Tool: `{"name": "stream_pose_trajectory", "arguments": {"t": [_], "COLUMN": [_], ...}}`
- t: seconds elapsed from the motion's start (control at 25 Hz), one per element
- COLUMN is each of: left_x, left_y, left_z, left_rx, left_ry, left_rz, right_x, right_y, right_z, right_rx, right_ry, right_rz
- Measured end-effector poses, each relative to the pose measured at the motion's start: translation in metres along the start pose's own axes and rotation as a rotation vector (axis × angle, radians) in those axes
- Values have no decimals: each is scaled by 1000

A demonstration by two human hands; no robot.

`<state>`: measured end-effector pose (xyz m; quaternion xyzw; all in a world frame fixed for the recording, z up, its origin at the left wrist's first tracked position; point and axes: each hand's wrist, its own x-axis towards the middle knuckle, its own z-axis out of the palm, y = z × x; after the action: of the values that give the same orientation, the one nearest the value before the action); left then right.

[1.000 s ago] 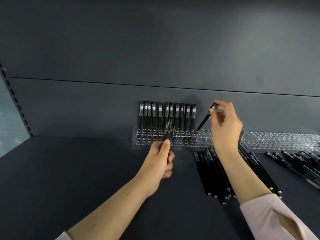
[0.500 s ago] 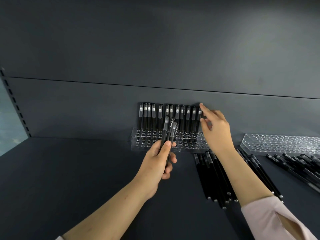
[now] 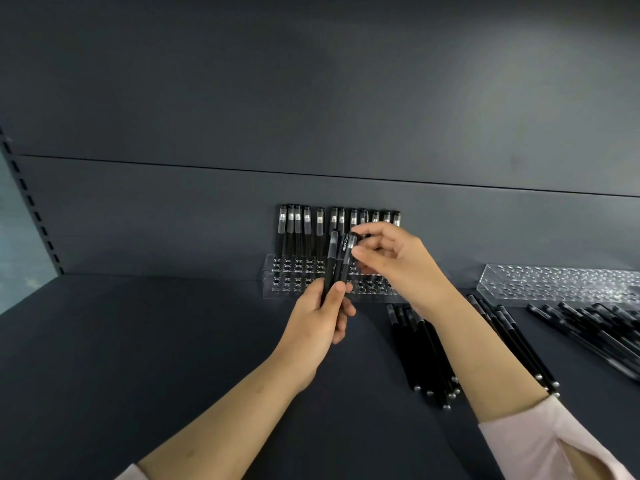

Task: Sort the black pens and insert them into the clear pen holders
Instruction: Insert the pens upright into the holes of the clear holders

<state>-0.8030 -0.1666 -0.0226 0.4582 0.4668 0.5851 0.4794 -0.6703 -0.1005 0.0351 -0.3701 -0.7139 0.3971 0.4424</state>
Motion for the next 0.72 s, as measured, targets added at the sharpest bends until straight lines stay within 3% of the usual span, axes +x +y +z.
{"name": "stream_pose_trajectory", "arguments": {"t": [0.2, 0.32, 0.4, 0.48, 0.72], "left_x": [-5, -4, -3, 0, 10], "left_y": [2, 6, 7, 8, 9], "left_z": [5, 9, 15, 23, 67], "left_rx": [-38, -52, 46, 113, -64], "left_ry": [-44, 18, 72, 118, 255], "left_rz": [9, -7, 1, 3, -81], "right_x": [5, 10, 7, 3, 5], "right_y": [3, 1, 0, 4, 21], "right_z": [-5, -28, -49, -65, -77], "right_rx": [207, 239, 131, -28, -196], "right_ry": [99, 397, 617, 724, 610], "right_rz": [83, 2, -87, -147, -229]}}
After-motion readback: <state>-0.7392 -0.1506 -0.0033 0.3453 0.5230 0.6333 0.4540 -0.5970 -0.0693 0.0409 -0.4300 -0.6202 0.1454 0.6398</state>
